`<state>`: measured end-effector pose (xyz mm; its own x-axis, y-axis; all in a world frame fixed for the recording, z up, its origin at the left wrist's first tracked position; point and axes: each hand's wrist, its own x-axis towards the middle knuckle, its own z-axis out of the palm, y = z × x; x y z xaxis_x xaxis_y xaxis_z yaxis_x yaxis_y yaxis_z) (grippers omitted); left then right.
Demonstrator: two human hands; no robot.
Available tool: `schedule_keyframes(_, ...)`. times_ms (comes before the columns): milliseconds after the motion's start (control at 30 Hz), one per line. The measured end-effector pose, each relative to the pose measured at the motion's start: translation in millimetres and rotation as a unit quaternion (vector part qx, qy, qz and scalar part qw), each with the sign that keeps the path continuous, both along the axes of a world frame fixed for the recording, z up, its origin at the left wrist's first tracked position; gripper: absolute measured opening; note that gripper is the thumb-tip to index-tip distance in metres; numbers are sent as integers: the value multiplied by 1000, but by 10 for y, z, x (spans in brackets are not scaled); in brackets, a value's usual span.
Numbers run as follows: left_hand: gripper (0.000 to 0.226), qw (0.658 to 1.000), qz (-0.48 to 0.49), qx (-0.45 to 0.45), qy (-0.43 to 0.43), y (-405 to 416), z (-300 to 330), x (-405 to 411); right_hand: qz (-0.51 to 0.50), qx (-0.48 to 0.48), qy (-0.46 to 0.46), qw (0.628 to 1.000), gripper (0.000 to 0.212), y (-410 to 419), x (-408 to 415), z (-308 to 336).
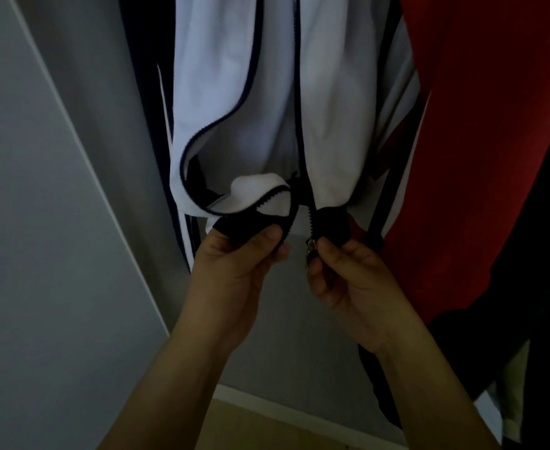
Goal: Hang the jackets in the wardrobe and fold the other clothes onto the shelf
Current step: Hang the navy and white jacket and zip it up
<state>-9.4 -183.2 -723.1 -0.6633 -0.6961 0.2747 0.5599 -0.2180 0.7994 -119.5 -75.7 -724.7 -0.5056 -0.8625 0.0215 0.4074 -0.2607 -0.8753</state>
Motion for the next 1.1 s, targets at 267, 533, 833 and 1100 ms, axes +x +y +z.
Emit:
schedule_keyframes(267,20,991,43,-48,-117,-41,27,69,8,3,39,999,14,-24,12,0)
schedule_keyframes(533,8,995,-3,17,-99,-25,90,100,8,-16,58,998,15,-65,72,-4)
schedule_keyframes(833,6,988,108,-80,-69,104,60,41,-6,-12,57,998,18,-78,109,20)
schedule_keyframes(1100,14,980,191,-52,-21,236,90,-44,-14,-33,59,998,11,-111,121,11)
